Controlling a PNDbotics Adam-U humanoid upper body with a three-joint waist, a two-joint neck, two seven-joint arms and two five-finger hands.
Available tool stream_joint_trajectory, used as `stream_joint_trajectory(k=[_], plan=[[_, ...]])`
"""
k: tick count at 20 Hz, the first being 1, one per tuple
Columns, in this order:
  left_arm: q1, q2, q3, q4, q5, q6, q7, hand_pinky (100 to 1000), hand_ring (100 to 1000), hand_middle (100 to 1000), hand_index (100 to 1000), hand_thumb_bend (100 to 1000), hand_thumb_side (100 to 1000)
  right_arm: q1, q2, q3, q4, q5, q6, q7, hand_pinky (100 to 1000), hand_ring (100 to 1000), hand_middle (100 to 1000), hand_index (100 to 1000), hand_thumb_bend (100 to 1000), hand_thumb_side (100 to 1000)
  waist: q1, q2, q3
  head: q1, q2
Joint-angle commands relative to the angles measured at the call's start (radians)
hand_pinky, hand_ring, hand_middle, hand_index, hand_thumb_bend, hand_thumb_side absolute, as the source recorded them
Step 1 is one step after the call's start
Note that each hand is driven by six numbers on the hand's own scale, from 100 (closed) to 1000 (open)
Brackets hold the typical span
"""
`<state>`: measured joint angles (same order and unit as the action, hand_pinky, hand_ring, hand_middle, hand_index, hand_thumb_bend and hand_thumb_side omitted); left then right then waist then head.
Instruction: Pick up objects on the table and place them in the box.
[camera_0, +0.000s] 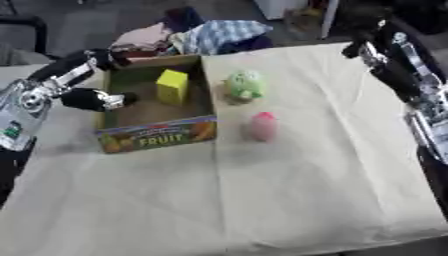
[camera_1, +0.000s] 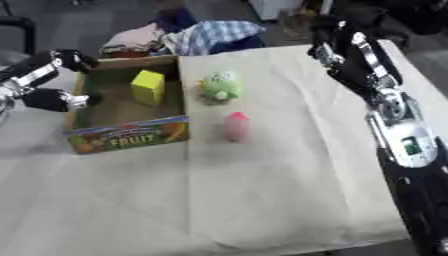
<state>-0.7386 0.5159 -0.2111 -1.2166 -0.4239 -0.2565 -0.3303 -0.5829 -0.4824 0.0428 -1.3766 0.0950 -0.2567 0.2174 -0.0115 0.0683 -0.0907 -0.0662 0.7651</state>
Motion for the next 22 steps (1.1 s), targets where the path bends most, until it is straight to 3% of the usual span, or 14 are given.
stream_joint_trajectory(k=[1,6,10,15,22], plan=[[0.028,0.066,0.019,-0.150,0.106,0.068,0.040,839,717,736,860,492,686,-0.075,-0.074,0.043,0.084,0.049,-0.046,0.075,671,679,815,931,100,590,-0.006,-0.019,0.007,-0.009,0.005],[0.147,0.081,0.059,-0.332,0.273,0.156,0.113,839,694,704,853,445,687,-0.184,-0.074,0.103,0.295,0.163,-0.133,0.191,680,707,826,944,100,576,-0.012,-0.029,0.033,-0.021,0.005],[0.234,0.063,0.095,-0.429,0.378,0.190,0.151,837,679,688,849,426,684,-0.221,-0.034,0.110,0.427,0.296,-0.193,0.232,687,722,834,947,100,550,-0.012,-0.034,0.056,-0.030,0.005],[0.338,0.042,0.136,-0.521,0.431,0.211,0.189,838,670,678,847,416,691,-0.245,0.023,0.102,0.568,0.448,-0.243,0.240,692,734,838,948,122,576,-0.009,-0.038,0.077,-0.037,0.005],[0.416,0.007,0.181,-0.560,0.448,0.232,0.219,841,666,674,848,407,706,-0.253,0.080,0.085,0.670,0.582,-0.285,0.207,699,743,837,944,143,589,-0.010,-0.041,0.093,-0.043,0.005]])
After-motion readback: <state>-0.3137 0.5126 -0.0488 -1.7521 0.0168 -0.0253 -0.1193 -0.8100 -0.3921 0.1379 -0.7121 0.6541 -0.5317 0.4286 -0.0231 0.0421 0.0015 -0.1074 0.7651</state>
